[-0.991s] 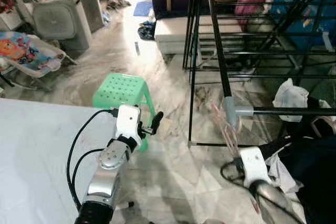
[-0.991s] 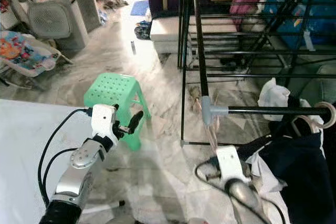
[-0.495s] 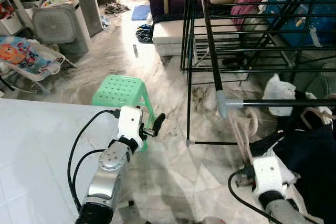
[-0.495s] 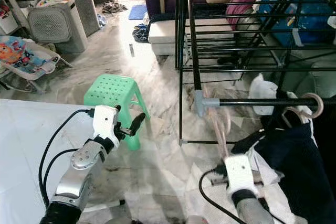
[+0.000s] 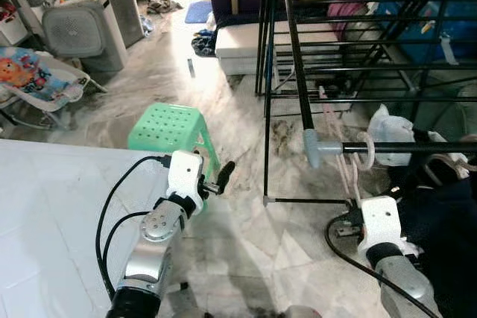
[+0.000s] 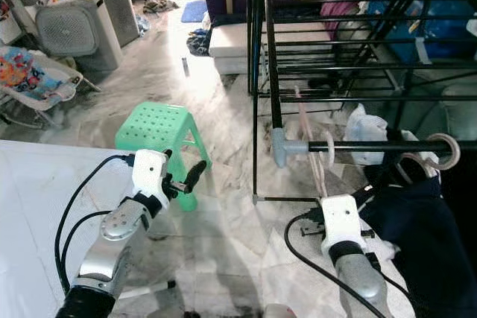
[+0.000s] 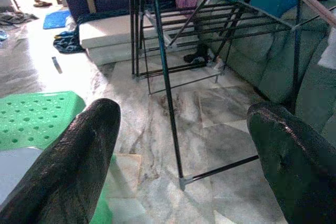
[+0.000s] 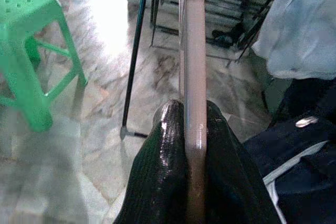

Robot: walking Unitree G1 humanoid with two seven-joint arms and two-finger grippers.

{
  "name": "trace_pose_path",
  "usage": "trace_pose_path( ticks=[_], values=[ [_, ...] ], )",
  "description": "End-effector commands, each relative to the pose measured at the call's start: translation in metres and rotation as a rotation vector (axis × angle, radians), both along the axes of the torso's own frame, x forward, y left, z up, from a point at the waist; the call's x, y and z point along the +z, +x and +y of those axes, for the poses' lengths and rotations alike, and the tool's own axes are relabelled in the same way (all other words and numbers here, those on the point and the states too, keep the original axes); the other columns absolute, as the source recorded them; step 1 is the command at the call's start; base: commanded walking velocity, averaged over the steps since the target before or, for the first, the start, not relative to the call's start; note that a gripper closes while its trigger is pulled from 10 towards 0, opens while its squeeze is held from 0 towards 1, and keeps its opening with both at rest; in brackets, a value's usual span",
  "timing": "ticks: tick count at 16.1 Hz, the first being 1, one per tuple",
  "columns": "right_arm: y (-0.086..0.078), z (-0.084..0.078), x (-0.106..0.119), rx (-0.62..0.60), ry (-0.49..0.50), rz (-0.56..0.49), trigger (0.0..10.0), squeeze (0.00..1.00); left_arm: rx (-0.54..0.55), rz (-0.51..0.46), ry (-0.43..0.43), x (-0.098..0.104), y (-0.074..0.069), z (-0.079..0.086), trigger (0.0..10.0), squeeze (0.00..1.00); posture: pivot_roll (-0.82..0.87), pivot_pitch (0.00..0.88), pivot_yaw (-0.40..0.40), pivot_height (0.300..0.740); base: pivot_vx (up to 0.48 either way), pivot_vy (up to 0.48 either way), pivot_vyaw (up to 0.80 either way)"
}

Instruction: Hang hanger

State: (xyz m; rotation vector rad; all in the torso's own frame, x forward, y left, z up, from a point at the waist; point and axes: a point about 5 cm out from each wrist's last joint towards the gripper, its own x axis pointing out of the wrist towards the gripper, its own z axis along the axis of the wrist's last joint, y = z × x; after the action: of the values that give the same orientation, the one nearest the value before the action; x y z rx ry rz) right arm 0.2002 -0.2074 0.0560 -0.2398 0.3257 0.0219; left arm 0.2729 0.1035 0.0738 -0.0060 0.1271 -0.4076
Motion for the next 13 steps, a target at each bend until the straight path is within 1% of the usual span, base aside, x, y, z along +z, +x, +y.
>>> trace_pose_path(
  ticks=[1,2,3,4,6,8,9,10,11,12,13],
  values=[
    [0.010,0.005,0.005,0.021,0.016,-0.013,10.0,0.00,-0.004,-0.010,0.020,0.002,0.001,-0.001,10.0,0.00,-0.09,0.000,0.063,0.740,0.000,0.000,0.00],
    [0.012,0.007,-0.005,0.012,0.068,0.092,10.0,0.00,-0.010,-0.020,0.024,0.003,-0.001,-0.004,10.0,0.00,-0.09,0.000,0.057,0.740,0.000,0.000,0.00],
    [0.011,0.009,-0.009,0.027,0.080,0.139,10.0,0.00,-0.007,-0.019,0.023,0.003,-0.001,-0.004,10.0,0.00,-0.09,0.000,0.058,0.740,0.000,0.000,0.00],
    [0.011,0.009,-0.009,0.027,0.080,0.139,10.0,0.00,-0.007,-0.019,0.023,0.003,-0.001,-0.004,10.0,0.00,-0.09,0.000,0.058,0.740,0.000,0.000,0.00],
    [0.013,0.011,-0.015,0.033,0.085,0.199,10.0,0.00,-0.006,-0.014,0.024,0.002,-0.002,-0.005,10.0,0.00,-0.09,0.000,0.059,0.740,0.000,0.000,0.00],
    [0.022,0.014,-0.016,0.036,0.107,0.222,10.0,0.00,-0.009,-0.009,0.027,0.000,-0.002,-0.006,10.0,0.00,-0.09,0.000,0.056,0.740,0.000,0.000,0.00],
    [0.023,0.014,-0.016,0.036,0.114,0.233,10.0,0.00,-0.009,-0.009,0.028,0.000,-0.002,-0.006,10.0,0.00,-0.09,0.000,0.054,0.740,0.000,0.000,0.00],
    [0.023,0.013,-0.018,0.029,0.119,0.247,10.0,0.08,-0.009,-0.008,0.029,0.000,-0.002,-0.007,10.0,0.00,-0.09,0.000,0.054,0.740,0.000,0.000,0.00],
    [0.022,0.013,-0.019,0.016,0.128,0.260,10.0,0.78,-0.008,-0.008,0.030,0.000,-0.002,-0.007,10.0,0.00,-0.09,0.000,0.054,0.740,0.000,0.000,0.00],
    [0.020,0.010,-0.021,0.003,0.129,0.288,10.0,1.00,0.006,0.002,0.021,-0.001,-0.002,-0.006,10.0,0.00,-0.09,0.000,0.054,0.740,0.000,0.000,0.00],
    [0.020,0.010,-0.021,0.002,0.128,0.294,10.0,1.00,0.010,0.005,0.019,-0.001,-0.002,-0.006,10.0,0.00,-0.09,0.000,0.054,0.740,0.000,0.000,0.00]
  ],
)
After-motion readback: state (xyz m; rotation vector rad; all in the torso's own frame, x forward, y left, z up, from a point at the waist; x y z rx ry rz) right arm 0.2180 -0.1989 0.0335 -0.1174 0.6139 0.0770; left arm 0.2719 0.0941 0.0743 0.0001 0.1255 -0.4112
